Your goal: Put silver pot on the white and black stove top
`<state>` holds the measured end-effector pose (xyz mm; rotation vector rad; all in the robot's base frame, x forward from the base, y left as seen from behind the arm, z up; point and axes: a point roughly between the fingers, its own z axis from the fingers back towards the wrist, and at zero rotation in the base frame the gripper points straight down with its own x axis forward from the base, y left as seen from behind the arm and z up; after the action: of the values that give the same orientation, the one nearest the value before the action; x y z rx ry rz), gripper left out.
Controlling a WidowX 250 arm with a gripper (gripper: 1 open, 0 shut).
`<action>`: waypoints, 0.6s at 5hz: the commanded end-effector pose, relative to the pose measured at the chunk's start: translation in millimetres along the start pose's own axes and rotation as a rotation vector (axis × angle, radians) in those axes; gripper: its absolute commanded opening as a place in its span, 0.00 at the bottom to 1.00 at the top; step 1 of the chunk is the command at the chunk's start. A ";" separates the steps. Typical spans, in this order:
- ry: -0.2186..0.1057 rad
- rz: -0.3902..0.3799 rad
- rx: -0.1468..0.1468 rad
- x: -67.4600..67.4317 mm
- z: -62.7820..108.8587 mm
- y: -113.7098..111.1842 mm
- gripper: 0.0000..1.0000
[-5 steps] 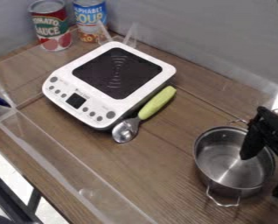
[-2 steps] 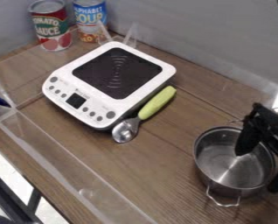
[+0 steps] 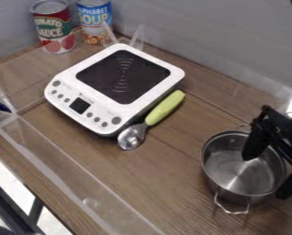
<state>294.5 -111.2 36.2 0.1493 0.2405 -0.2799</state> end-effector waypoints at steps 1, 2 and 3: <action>-0.038 0.025 0.007 5.5 16.8 11.7 1.00; -0.022 0.034 0.013 5.5 13.8 15.1 1.00; -0.007 0.043 0.019 4.6 15.4 19.2 1.00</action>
<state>297.2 -101.3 38.3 0.1732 0.2791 -0.2537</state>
